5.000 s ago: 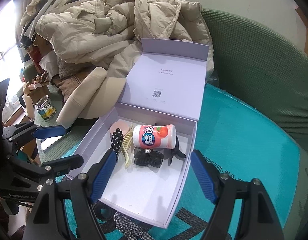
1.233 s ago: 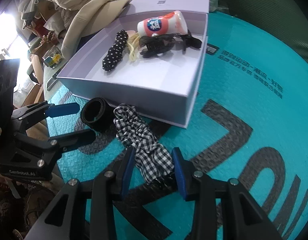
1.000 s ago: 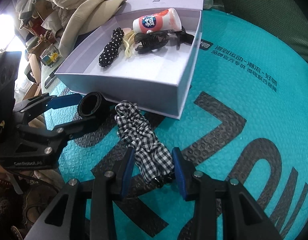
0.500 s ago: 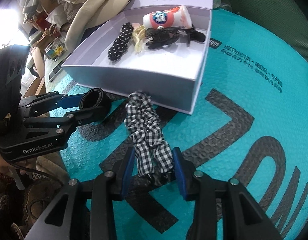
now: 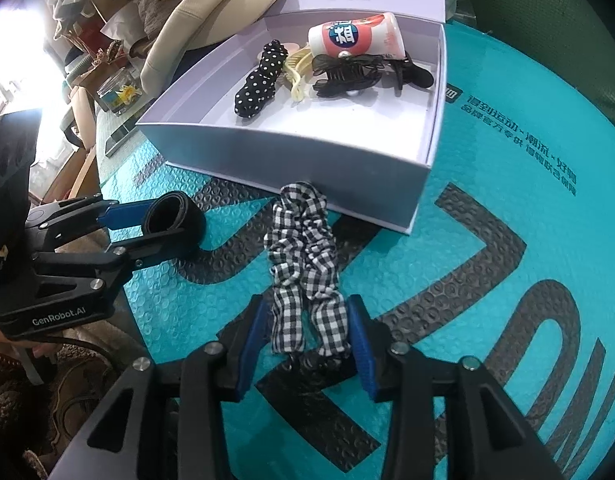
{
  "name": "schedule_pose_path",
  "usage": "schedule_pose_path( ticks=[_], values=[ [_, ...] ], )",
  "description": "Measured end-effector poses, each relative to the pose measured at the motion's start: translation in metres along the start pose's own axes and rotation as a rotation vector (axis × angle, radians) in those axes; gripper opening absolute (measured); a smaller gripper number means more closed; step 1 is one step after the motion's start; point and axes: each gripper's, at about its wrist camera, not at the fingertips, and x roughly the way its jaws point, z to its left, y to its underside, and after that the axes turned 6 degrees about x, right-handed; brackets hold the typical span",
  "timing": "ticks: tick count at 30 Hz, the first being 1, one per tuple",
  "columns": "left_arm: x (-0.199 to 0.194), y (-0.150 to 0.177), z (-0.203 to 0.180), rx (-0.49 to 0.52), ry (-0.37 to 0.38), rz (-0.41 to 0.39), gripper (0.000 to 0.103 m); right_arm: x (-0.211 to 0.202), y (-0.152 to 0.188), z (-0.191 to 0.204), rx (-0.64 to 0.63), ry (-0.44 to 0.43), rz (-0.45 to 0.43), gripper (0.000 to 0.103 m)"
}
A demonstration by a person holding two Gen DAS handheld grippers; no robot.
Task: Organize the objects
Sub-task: 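Grasp the gingham scrunchie with the right gripper while the left gripper grasps the black ring scrunchie, then lift both scrunchies and carry them into the lavender box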
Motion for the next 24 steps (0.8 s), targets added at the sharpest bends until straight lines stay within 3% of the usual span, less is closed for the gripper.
schedule_pose_path(
  ticks=[4, 19, 24],
  values=[
    [0.001, 0.001, 0.0, 0.011, -0.01, 0.001, 0.043, 0.003, 0.001, 0.005, -0.019, 0.011, -0.008, 0.053],
    [0.007, 0.001, -0.01, 0.055, -0.026, -0.015, 0.051, 0.007, 0.003, 0.01, -0.045, 0.034, -0.086, 0.055],
    [0.007, 0.002, -0.011, 0.053, -0.023, -0.021, 0.051, 0.006, 0.005, 0.011, -0.061, 0.076, -0.13, 0.038]
  ],
)
